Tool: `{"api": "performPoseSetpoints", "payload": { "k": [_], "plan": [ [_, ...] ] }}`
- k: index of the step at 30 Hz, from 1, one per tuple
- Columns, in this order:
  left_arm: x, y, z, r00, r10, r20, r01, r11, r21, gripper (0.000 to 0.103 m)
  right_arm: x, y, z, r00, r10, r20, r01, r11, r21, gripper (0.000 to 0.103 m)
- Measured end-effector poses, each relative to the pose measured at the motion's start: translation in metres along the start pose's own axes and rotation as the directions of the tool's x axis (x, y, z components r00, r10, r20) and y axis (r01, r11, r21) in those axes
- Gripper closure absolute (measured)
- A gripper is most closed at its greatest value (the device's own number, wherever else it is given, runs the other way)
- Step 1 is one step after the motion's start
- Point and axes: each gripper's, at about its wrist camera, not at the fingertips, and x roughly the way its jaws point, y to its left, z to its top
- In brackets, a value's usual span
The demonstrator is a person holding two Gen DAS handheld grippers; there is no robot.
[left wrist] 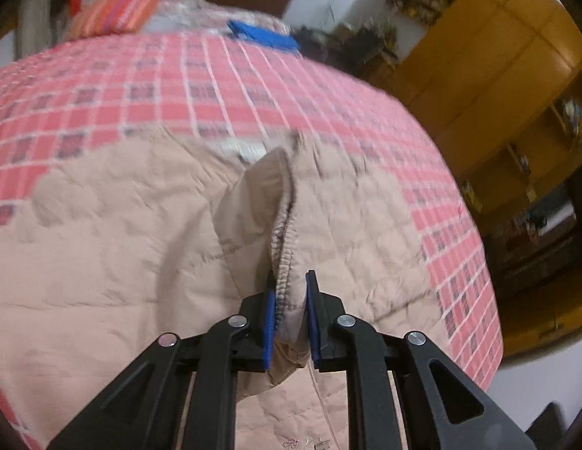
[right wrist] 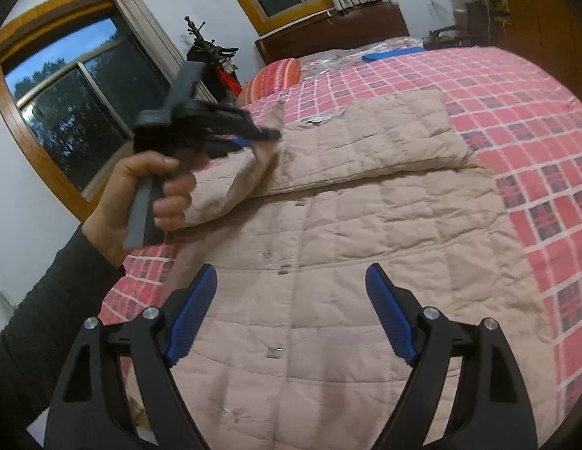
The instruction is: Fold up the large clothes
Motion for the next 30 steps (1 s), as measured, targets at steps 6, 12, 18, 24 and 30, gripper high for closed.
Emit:
{"api": "performPoseSetpoints", "payload": {
  "k": [6, 12, 18, 24, 30],
  "plan": [
    [-0.016, 0.002, -0.006, 0.998, -0.035, 0.060, 0.036, 0.999, -0.020, 0.052, 0.009, 0.001, 0.006, 0.994, -0.106, -0.026, 0.104, 0.992, -0.069, 0.019],
    [-0.045, 0.018, -0.021, 0.994, -0.012, 0.107, 0.014, 1.000, -0.023, 0.040, 0.018, 0.002, 0.013, 0.983, -0.181, -0.020, 0.174, 0.968, -0.183, 0.016],
    [-0.056, 0.053, -0.038, 0.994, 0.009, 0.110, 0.001, 0.996, -0.091, 0.039, 0.040, -0.005, 0.032, 0.979, -0.202, -0.032, 0.188, 0.949, -0.252, 0.016],
    [-0.062, 0.082, -0.050, 0.991, 0.009, 0.131, 0.013, 0.986, -0.167, 0.039, 0.065, -0.009, 0.057, 0.979, -0.202, -0.041, 0.181, 0.938, -0.296, 0.016],
    [-0.082, 0.109, -0.063, 0.986, 0.041, 0.163, -0.001, 0.972, -0.237, 0.033, 0.111, -0.057, 0.121, 0.976, 0.097, -0.197, -0.111, 0.992, -0.061, 0.025]
  ]
}}
